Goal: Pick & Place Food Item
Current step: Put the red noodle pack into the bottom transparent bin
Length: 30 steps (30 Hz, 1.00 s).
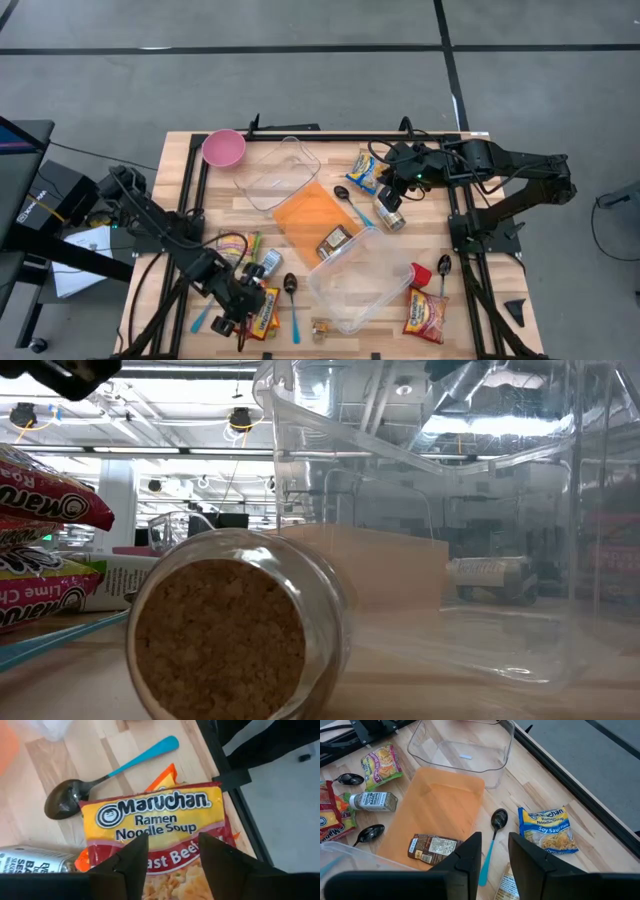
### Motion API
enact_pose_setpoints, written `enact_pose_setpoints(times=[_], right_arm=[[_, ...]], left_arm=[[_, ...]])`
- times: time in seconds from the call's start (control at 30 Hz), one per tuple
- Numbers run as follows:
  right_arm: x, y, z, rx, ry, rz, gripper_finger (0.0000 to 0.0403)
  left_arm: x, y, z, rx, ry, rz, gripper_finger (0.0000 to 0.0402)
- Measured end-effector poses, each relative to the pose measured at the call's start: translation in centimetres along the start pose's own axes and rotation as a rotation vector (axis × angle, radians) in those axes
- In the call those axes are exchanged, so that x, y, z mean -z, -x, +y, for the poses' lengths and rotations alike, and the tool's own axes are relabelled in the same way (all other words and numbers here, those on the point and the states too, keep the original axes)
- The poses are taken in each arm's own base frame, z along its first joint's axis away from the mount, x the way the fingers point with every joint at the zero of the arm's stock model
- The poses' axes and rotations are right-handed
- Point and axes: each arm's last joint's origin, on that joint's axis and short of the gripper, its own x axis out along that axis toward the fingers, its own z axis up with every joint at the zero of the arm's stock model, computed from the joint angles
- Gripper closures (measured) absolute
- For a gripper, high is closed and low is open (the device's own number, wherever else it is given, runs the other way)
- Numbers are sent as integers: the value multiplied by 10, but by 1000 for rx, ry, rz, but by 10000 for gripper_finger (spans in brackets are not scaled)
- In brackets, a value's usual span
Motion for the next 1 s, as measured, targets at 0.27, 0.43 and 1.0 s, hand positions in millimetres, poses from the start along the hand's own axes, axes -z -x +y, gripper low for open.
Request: enact_pose_setpoints(times=[0.27,0.43,1.0], right_arm=[[0,0,0,1,-1,0,309],[0,0,0,2,-1,-1,309],[0,0,0,2,-1,0,309]], left_arm=[[2,-10,-2,-118,11,5,262],[8,-14,0,-129,37,27,259],[20,-20,-6,-159,60,39,306]])
